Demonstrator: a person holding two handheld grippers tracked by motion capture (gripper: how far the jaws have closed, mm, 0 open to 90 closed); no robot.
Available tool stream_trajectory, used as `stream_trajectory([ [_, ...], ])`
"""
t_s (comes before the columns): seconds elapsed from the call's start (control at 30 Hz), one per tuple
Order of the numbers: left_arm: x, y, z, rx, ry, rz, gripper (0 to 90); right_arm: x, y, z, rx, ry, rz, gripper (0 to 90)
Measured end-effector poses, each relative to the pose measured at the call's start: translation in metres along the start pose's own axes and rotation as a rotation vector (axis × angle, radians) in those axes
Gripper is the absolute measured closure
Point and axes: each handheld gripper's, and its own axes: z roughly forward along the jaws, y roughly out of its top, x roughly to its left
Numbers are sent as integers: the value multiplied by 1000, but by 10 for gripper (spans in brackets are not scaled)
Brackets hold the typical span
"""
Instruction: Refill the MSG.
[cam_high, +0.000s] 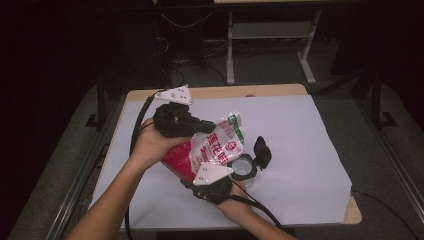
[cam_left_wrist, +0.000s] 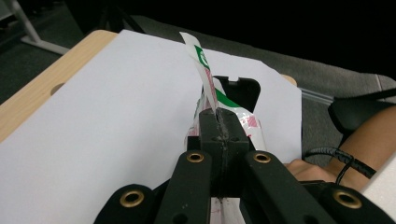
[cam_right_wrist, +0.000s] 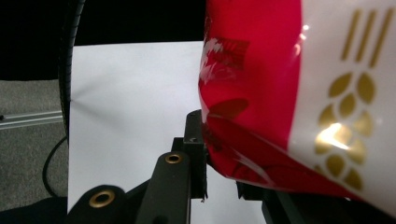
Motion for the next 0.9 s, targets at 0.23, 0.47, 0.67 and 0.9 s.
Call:
stream_trajectory([
  [0.23, 3, 4, 9, 40, -19, 9, 900, -1, -2, 0, 12, -1, 2, 768],
  [0.47, 7, 8, 17, 63, -23, 3, 900, -2, -5, 0, 0, -11, 54, 768],
  [0.67, 10, 11, 25, 62, -32, -8, 900, -4, -7, -2, 4, -27, 83, 768],
  [0.9, 10, 12, 27, 56, -38, -2, 900, -6, -13, -4, -8, -26, 120, 768],
])
